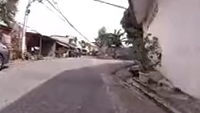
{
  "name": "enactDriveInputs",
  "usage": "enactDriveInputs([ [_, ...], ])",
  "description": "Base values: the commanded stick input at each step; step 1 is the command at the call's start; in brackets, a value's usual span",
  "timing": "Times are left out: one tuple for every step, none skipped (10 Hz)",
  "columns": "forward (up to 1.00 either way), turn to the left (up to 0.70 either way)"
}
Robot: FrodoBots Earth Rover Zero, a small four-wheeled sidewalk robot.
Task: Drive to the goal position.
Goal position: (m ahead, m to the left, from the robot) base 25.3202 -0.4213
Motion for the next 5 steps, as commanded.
enactDriveInputs([
  [0.7, 0.0],
  [0.7, 0.0],
  [0.7, 0.0],
  [0.7, 0.0],
  [0.7, 0.0],
])
